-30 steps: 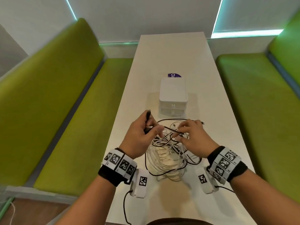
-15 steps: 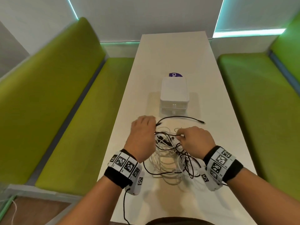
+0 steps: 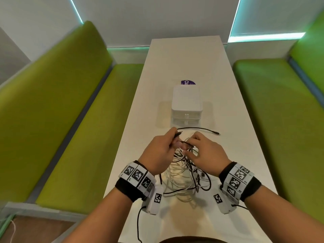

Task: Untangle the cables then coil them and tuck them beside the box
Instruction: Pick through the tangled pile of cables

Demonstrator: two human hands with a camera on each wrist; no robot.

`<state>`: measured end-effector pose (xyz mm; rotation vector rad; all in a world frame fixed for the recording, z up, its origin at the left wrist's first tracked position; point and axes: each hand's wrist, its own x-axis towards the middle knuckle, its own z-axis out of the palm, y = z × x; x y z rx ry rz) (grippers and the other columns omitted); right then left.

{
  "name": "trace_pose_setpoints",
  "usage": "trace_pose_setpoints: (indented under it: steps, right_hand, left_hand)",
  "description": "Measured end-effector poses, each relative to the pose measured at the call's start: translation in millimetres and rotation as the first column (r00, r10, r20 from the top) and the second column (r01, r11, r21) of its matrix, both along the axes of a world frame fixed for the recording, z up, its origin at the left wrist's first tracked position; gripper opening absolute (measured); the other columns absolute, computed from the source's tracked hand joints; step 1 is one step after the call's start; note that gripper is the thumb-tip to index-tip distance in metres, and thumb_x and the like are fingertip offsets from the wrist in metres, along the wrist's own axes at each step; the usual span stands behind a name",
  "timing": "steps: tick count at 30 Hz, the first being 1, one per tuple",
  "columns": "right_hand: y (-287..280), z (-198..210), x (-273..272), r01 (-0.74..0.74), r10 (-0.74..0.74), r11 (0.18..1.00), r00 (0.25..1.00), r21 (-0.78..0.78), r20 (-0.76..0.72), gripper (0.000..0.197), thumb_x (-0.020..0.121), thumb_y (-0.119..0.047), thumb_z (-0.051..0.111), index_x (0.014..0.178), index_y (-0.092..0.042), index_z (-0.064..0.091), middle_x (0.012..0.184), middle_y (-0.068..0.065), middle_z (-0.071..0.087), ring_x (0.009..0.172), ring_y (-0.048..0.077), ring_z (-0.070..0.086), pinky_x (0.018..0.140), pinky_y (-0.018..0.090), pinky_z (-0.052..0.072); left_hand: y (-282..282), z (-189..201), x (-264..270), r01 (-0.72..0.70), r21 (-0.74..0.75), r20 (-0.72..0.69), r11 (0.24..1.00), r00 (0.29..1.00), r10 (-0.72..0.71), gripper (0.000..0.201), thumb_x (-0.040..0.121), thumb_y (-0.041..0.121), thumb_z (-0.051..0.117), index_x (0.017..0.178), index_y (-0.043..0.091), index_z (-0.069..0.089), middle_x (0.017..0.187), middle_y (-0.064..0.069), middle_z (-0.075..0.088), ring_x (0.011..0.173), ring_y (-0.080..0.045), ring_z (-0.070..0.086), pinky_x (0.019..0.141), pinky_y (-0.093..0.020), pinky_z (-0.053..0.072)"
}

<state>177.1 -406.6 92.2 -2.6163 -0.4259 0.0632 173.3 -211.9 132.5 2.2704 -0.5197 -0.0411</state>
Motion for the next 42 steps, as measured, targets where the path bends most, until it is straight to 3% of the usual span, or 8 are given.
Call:
trace_pose_setpoints:
  steps: [9, 16, 21, 25, 28, 32, 37, 42]
  right_hand:
    - [-9.9, 7.9, 8.7, 0.079, -0.118, 0.928, 0.989, 0.364, 0.085, 0.042, 0.086, 0.002, 0.068, 0.115, -0.029, 0.068, 0.106, -0.007, 0.048, 0.091, 0.000, 0.051, 0.082, 0.004, 0.040]
    - [-12.9, -0.5, 7.9, 0.170, -0.188, 0.953, 0.981, 0.250, 0.050, 0.031, 0.085, -0.038, 0.077, 0.083, -0.028, 0.049, 0.074, -0.009, 0.054, 0.071, 0.016, 0.052, 0.063, 0.032, 0.043]
    - [-4.6, 3.3, 5.7, 0.169, -0.304, 0.869, 0.924, 0.465, 0.232, 0.033, 0.082, 0.007, 0.063, 0.078, -0.019, 0.043, 0.082, -0.001, 0.049, 0.078, 0.025, 0.052, 0.065, 0.043, 0.047]
    - [7.7, -17.4, -11.7, -0.073, 0.041, 0.996, 0.876, 0.047, 0.481, 0.030, 0.069, 0.008, 0.038, 0.089, -0.013, 0.044, 0.089, 0.009, 0.048, 0.082, 0.025, 0.038, 0.060, 0.038, 0.041]
    - [1.5, -41.8, -18.8, -0.248, 0.346, 0.917, 0.883, -0.312, 0.316, 0.020, 0.082, -0.012, 0.047, 0.102, -0.015, 0.051, 0.100, 0.007, 0.054, 0.088, 0.027, 0.045, 0.075, 0.043, 0.049]
    - [-1.2, -31.7, -18.8, -0.273, 0.274, 0.962, 0.941, -0.030, 0.199, 0.038, 0.098, -0.052, 0.047, 0.095, -0.020, 0.067, 0.099, -0.005, 0.057, 0.094, 0.015, 0.048, 0.086, 0.032, 0.044]
    - [-5.0, -13.5, -0.4, 0.155, -0.177, 0.879, 0.984, 0.452, 0.007, 0.030, 0.090, -0.014, 0.070, 0.110, -0.031, 0.057, 0.092, -0.009, 0.060, 0.077, 0.006, 0.059, 0.069, 0.012, 0.046]
    - [-6.1, -10.2, 8.1, 0.002, 0.020, 0.972, 0.996, 0.236, -0.092, 0.019, 0.090, -0.019, 0.068, 0.104, -0.032, 0.071, 0.089, -0.011, 0.066, 0.082, 0.009, 0.060, 0.077, 0.028, 0.051]
  left_hand:
    - [27.4, -4.0, 2.0, -0.227, -0.160, -0.214, 0.960, 0.958, 0.191, 0.028, 0.096, -0.001, 0.052, 0.078, 0.016, 0.039, 0.092, 0.002, 0.078, 0.077, -0.013, 0.072, 0.072, -0.027, 0.053]
    - [18.3, 2.7, -1.5, -0.203, -0.146, -0.232, 0.968, 0.958, 0.166, 0.022, 0.092, 0.003, 0.055, 0.084, 0.010, 0.036, 0.099, 0.018, 0.075, 0.048, -0.014, 0.039, 0.047, -0.031, 0.039]
    - [2.8, -2.0, 2.1, -0.262, -0.038, -0.067, 0.964, 0.963, 0.259, 0.018, 0.087, 0.023, 0.072, 0.082, 0.015, 0.057, 0.079, 0.014, 0.073, 0.069, -0.003, 0.063, 0.070, -0.035, 0.053]
    - [-3.9, 0.9, 7.6, -0.322, -0.113, -0.217, 0.940, 0.931, 0.293, 0.005, 0.091, 0.010, 0.063, 0.088, 0.011, 0.067, 0.077, 0.011, 0.075, 0.067, -0.007, 0.065, 0.062, -0.027, 0.051]
    - [-2.9, 5.8, 9.1, -0.343, -0.209, -0.298, 0.916, 0.914, 0.274, 0.009, 0.084, -0.004, 0.053, 0.079, 0.002, 0.049, 0.076, 0.009, 0.076, 0.056, 0.001, 0.056, 0.055, -0.021, 0.041]
    - [4.9, 1.8, 5.6, -0.354, -0.192, -0.300, 0.916, 0.909, 0.289, 0.036, 0.087, 0.013, 0.066, 0.069, 0.017, 0.035, 0.078, 0.004, 0.077, 0.056, 0.002, 0.053, 0.061, -0.028, 0.039]
    - [14.1, -3.6, 3.7, -0.364, -0.225, -0.220, 0.904, 0.923, 0.317, 0.029, 0.088, 0.014, 0.074, 0.072, 0.007, 0.050, 0.075, 0.015, 0.074, 0.063, 0.004, 0.056, 0.069, -0.032, 0.044]
    - [16.4, 2.8, 2.2, -0.325, -0.313, -0.174, 0.892, 0.943, 0.282, 0.017, 0.087, 0.010, 0.076, 0.076, 0.011, 0.062, 0.073, 0.012, 0.070, 0.082, -0.009, 0.067, 0.087, -0.032, 0.050]
